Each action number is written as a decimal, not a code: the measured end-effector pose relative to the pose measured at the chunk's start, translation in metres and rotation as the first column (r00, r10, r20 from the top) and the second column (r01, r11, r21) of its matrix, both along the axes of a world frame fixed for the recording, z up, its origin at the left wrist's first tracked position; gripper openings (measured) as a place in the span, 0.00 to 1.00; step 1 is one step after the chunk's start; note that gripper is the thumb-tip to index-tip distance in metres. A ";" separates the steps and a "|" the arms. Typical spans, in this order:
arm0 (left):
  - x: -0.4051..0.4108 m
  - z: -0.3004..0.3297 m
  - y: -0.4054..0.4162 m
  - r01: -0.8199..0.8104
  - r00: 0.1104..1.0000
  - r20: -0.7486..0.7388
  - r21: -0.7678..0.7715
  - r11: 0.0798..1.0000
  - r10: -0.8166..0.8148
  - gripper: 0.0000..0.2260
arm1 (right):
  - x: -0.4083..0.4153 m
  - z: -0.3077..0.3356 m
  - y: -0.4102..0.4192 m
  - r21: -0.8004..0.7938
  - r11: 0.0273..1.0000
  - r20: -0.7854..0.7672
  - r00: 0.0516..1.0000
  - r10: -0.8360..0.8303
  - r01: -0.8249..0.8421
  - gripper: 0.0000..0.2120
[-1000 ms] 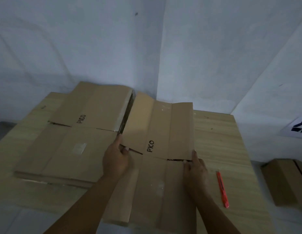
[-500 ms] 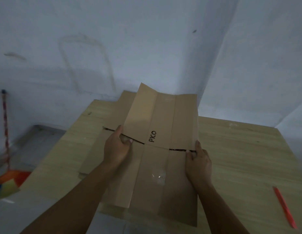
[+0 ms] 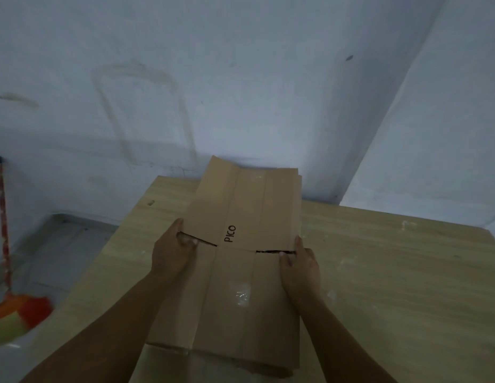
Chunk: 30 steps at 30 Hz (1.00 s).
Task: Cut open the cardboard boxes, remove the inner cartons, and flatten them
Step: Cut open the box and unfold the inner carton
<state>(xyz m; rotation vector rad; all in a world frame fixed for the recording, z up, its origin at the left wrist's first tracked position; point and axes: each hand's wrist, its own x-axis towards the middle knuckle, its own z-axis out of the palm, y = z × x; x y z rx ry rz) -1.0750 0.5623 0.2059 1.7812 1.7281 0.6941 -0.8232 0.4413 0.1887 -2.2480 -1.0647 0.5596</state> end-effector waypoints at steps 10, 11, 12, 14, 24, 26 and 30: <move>-0.010 -0.044 0.030 -0.013 0.996 -0.086 -0.124 0.992 0.003 0.28 | -0.006 -0.025 0.010 -0.173 0.985 0.109 0.994 0.019 0.000 0.30; -0.009 -0.044 0.030 0.000 0.997 -0.081 -0.131 0.991 -0.011 0.28 | -0.009 -0.026 0.011 -0.174 0.985 0.057 0.998 0.014 -0.004 0.30; -0.010 -0.046 0.030 0.012 0.997 -0.073 -0.147 0.989 -0.023 0.29 | -0.010 -0.028 0.012 -0.172 0.985 0.004 1.000 0.006 -0.005 0.31; -0.013 -0.052 0.032 0.047 0.996 -0.070 -0.178 0.983 -0.060 0.29 | -0.010 -0.028 0.012 -0.164 0.987 -0.027 1.000 0.000 -0.004 0.32; 0.058 -0.006 0.002 0.430 0.902 -0.173 0.303 0.851 -0.394 0.22 | -0.003 -0.001 -0.013 -0.109 0.977 0.181 0.970 -0.160 0.181 0.29; 0.086 0.005 -0.014 0.604 0.797 -0.240 0.318 0.731 -0.554 0.19 | 0.003 0.006 -0.033 -0.103 0.958 0.251 0.939 -0.235 0.267 0.28; 0.139 0.025 -0.045 0.791 0.604 -0.303 0.344 0.506 -0.737 0.21 | 0.018 0.025 -0.086 -0.090 0.902 0.345 0.863 -0.369 0.422 0.27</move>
